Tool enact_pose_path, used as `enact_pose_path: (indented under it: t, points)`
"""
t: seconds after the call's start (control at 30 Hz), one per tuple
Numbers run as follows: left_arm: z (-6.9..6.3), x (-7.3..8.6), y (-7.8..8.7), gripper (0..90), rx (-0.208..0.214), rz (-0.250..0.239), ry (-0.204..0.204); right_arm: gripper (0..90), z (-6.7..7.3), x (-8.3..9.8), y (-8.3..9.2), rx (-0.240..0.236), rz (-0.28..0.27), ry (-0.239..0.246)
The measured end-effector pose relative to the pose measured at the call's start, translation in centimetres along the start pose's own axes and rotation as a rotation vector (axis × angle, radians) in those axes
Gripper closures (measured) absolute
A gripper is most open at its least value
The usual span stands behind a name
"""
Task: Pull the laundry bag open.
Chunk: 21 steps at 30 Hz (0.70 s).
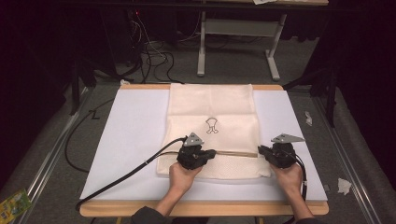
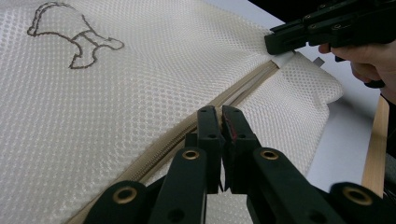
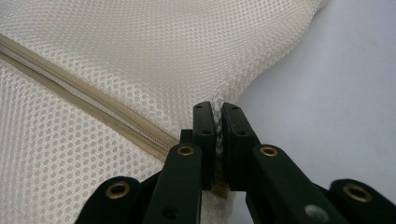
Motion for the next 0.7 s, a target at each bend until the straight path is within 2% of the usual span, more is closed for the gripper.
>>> enact_pose_path:
  t: [0.27, 0.7]
  points:
    - [0.22, 0.0, 0.41, 87.2, 0.01, -0.007, 0.009, 86.4, 0.1, -0.22, 0.04, -0.002, -0.003, 0.0]
    - [0.42, 0.07, 0.92, 87.4, 0.004, -0.014, 0.013, 86.5, 0.26, -0.28, -0.09, -0.002, -0.003, 0.002]
Point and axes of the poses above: each handheld gripper's, and its own axes: y roughly backward along the jaws, x roughly out of its underside, z roughly to its left, the point moved 1 cm from there along -y, roughly forward along the jaws, and after that the axes turned 7 degrees about y, right-handed, at the moved point
